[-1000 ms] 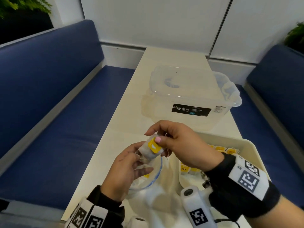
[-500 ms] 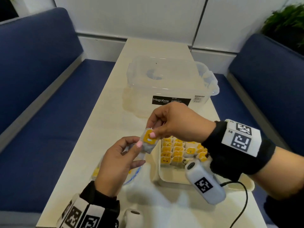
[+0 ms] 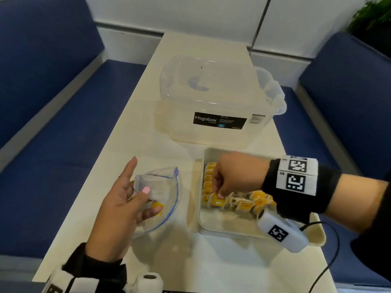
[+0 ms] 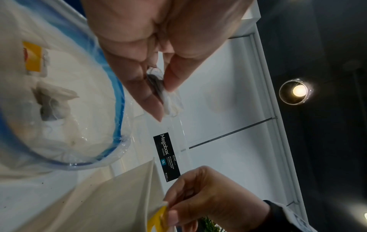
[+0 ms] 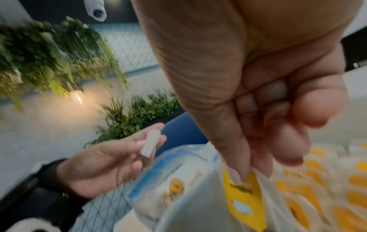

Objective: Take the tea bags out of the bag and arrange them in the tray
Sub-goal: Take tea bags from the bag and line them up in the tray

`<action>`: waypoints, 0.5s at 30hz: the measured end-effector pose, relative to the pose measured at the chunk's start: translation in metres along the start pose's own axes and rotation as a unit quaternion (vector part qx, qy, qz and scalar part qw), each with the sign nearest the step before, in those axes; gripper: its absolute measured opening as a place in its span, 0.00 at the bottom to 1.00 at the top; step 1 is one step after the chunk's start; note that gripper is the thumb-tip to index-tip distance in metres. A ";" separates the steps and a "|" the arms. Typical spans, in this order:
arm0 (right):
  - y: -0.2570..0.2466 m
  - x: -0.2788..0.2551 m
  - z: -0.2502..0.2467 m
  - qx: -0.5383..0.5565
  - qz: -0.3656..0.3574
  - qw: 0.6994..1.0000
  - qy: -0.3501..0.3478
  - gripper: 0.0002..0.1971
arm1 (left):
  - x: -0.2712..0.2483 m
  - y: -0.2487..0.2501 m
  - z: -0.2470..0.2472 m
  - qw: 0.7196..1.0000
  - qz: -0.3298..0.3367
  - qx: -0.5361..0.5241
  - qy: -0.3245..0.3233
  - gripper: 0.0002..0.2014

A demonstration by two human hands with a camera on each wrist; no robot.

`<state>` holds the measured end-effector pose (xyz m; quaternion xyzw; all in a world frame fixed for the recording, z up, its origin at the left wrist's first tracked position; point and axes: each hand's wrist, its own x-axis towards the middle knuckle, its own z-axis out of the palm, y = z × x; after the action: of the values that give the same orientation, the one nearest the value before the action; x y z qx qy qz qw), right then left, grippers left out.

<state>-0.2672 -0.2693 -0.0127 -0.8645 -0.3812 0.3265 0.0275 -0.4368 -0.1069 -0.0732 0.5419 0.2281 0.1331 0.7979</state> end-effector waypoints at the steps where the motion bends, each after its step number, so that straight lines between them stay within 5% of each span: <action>1: 0.001 0.004 0.005 -0.009 0.000 1.000 -0.011 0.01 | -0.001 0.000 -0.001 1.000 -0.002 -0.002 0.003 0.30; 15: 0.001 0.038 0.027 -0.088 0.015 0.994 -0.056 0.05 | -0.008 -0.006 -0.006 1.000 -0.022 0.009 0.016 0.30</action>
<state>-0.2633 -0.2493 -0.0548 -0.8498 -0.3961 0.3398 -0.0746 -0.4473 -0.1078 -0.0791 0.5415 0.2537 0.1222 0.7922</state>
